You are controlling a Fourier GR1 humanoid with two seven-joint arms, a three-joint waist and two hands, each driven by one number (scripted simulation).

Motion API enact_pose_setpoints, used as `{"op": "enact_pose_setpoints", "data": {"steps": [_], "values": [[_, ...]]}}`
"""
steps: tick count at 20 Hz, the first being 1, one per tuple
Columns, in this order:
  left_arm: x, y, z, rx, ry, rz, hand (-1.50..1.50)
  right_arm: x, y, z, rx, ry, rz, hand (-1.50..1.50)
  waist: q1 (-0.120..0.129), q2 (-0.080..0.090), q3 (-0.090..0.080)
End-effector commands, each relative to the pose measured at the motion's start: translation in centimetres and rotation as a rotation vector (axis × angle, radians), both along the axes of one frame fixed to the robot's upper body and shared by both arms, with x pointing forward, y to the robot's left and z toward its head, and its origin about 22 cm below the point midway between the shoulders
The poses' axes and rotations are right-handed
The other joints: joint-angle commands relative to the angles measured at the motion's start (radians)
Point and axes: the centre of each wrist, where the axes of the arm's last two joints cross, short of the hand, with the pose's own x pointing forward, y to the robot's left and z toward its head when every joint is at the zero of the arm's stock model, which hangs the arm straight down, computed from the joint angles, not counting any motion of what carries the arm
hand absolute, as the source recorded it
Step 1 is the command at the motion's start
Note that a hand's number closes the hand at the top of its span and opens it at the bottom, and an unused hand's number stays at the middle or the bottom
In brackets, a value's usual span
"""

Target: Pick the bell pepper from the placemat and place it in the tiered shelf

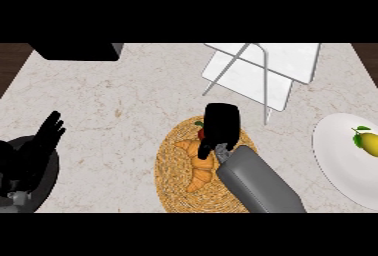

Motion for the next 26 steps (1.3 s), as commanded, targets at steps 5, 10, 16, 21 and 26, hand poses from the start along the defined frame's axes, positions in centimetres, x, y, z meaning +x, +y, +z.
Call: {"op": "enact_pose_setpoints", "data": {"steps": [5, 10, 16, 21, 26], "values": [[-0.2, 0.7, -0.4, 0.0, 0.004, 0.007, 0.0, 0.0, 3.9, 6.4, 0.181, -0.127, -0.059, 1.5, -0.003, 0.001, 0.001], [-0.5, 0.2, -1.0, -0.019, 0.012, 0.013, 0.0, -1.7, 5.0, 11.5, 0.28, -0.232, -0.09, 1.5, -0.013, -0.003, 0.0], [-1.4, -0.3, -0.8, 0.018, 0.012, 0.025, 0.0, -3.8, 2.8, 17.1, 0.506, -0.288, -0.12, 1.5, -0.024, -0.009, 0.001], [-0.7, 1.3, -1.8, 0.0, 0.01, 0.054, 0.0, -7.3, 1.9, 21.1, 0.632, -0.409, -0.121, 1.5, -0.039, -0.009, 0.0], [-2.0, 1.2, -2.2, -0.01, 0.02, 0.022, 0.0, -7.6, 2.1, 24.8, 0.633, -0.502, -0.149, 1.5, -0.02, -0.008, -0.001]]}}
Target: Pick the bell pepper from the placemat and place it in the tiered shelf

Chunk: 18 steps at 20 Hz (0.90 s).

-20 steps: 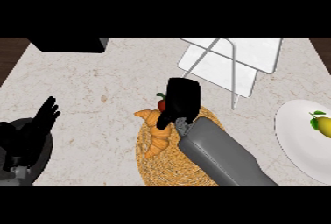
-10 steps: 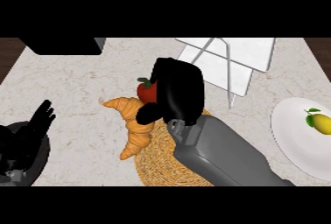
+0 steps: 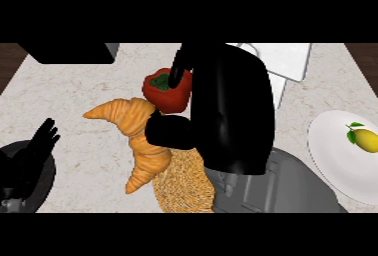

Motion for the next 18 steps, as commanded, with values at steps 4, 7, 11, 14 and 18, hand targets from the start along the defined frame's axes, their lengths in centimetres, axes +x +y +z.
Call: {"op": "enact_pose_setpoints", "data": {"steps": [4, 7, 11, 14, 18], "values": [[0.6, -1.5, -0.3, 0.004, -0.019, -0.009, 0.0, -0.7, -0.2, 4.5, 0.054, -0.006, -0.211, 1.5, 0.0, 0.003, 0.0], [0.6, -0.7, -0.1, -0.008, -0.014, 0.009, 0.0, -0.6, -0.4, 6.6, 0.044, -0.022, -0.276, 1.5, -0.007, -0.002, -0.001], [1.2, 0.0, 1.0, 0.018, -0.002, 0.01, 0.0, 0.7, -1.7, 7.6, -0.092, -0.035, -0.331, 1.5, -0.017, -0.002, -0.001], [-0.1, -0.1, 0.5, 0.0, -0.011, -0.013, 0.0, 2.3, -1.2, 8.4, -0.114, 0.0, -0.36, 1.5, 0.004, 0.0, -0.001], [0.6, 0.7, 1.0, 0.0, -0.027, -0.008, 0.0, 4.4, -2.6, 9.9, -0.142, 0.024, -0.371, 1.5, 0.002, 0.004, -0.001]]}}
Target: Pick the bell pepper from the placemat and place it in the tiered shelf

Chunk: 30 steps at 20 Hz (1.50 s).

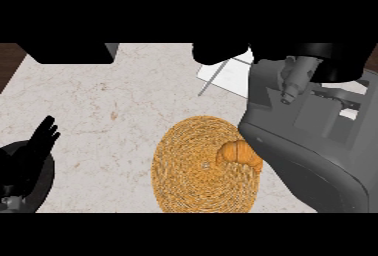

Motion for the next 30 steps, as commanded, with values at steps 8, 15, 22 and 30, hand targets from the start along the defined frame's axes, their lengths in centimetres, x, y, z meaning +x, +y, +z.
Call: {"op": "enact_pose_setpoints", "data": {"steps": [8, 15, 22, 30], "values": [[1.3, 0.1, 1.1, 0.013, 0.003, 0.002, 0.0, 4.8, -2.5, 2.2, -0.072, 0.145, -0.273, 1.5, 0.005, 0.008, 0.001], [-0.5, -0.5, -0.2, -0.001, -0.008, -0.021, 0.0, 8.5, -5.3, 1.2, -0.051, 0.166, -0.29, 1.5, 0.02, 0.011, 0.001], [1.0, -1.3, -0.5, 0.023, -0.037, 0.0, 0.0, 9.4, -7.0, -0.4, 0.008, 0.18, -0.288, 1.5, 0.01, 0.009, 0.001], [-1.6, -1.2, -0.3, 0.008, -0.01, -0.018, 0.0, 12.6, -11.6, -4.0, -0.002, 0.25, -0.399, -1.5, 0.016, 0.008, 0.002]]}}
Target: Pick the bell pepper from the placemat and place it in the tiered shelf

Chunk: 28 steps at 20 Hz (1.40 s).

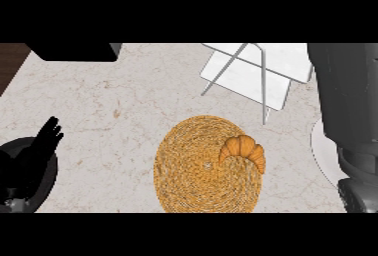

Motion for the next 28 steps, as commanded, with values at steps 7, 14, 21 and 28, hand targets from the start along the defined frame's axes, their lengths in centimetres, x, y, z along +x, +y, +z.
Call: {"op": "enact_pose_setpoints", "data": {"steps": [7, 14, 21, 28], "values": [[0.6, -0.3, -0.2, -0.003, 0.01, 0.003, 0.0, 1.2, -2.3, -3.4, 0.033, -0.021, 0.037, -1.5, -0.006, 0.003, 0.001], [0.6, -0.5, -1.4, -0.012, 0.004, 0.006, 0.0, -0.1, -4.4, -0.7, 0.287, -0.154, 0.073, -1.5, -0.014, 0.002, 0.001], [1.4, -0.1, 0.7, 0.012, 0.002, 0.023, 0.0, -3.2, -6.3, 2.1, 0.432, -0.288, 0.113, -1.5, -0.018, -0.002, 0.002], [-0.2, 2.4, -0.8, 0.004, 0.013, 0.041, 0.0, -11.3, -8.3, 6.2, 0.493, -0.422, 0.091, -1.5, -0.035, -0.009, 0.001]]}}
